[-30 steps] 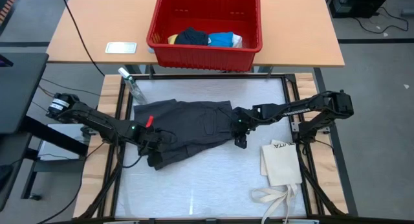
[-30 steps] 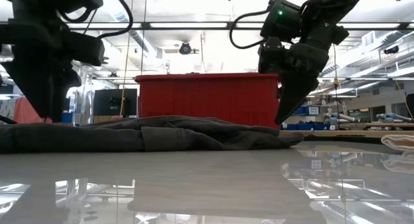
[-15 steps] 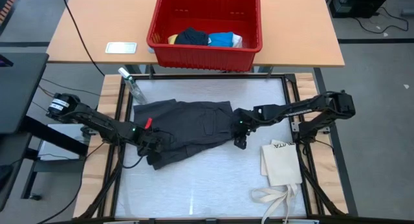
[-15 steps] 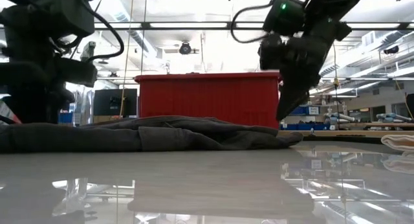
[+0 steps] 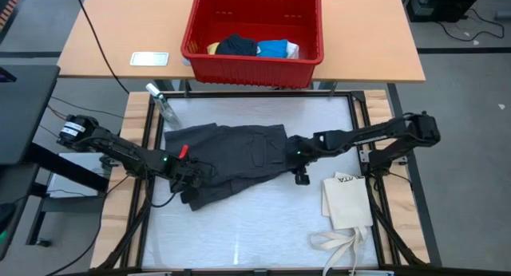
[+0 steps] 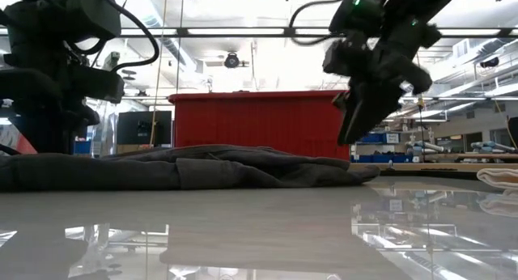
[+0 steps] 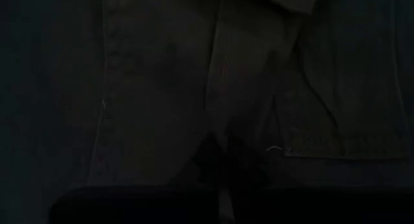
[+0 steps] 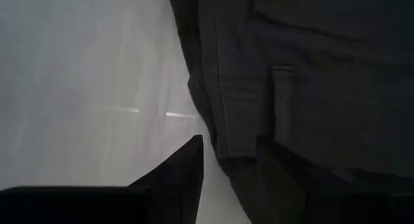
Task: Fold laundry
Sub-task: Fold the dark blue shorts
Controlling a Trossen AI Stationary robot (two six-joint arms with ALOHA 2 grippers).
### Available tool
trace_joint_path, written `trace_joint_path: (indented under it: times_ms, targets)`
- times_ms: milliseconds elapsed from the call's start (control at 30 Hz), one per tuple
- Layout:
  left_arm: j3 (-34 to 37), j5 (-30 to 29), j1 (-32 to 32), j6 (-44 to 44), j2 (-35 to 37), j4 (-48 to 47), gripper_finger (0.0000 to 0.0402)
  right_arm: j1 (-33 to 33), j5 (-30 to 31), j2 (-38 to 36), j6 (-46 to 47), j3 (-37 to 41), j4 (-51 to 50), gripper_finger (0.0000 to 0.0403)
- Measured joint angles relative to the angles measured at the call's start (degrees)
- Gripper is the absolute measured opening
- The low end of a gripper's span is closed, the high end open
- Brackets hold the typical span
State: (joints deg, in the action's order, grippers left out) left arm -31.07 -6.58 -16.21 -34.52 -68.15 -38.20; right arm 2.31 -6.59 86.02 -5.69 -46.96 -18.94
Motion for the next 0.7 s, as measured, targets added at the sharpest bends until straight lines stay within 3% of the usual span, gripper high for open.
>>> trace_joint_path:
  times_ms: [267,500,700]
  targets:
    - [0.00,0.21,0.00,-2.14,0.00,0.04,0.0010,0.06,1.08,4.94,0.56,0.02,3.72,0.0110]
    - [-0.02,0.25,0.01,-2.29,0.01,0.15,0.0010,2.31,1.24,5.39,-0.35,-0.02,4.06,0.0011]
    - [-0.14,0.29,0.01,-4.47,0.01,0.01,0.0010,3.62,0.72,5.37,1.86,0.00,3.40,0.0006]
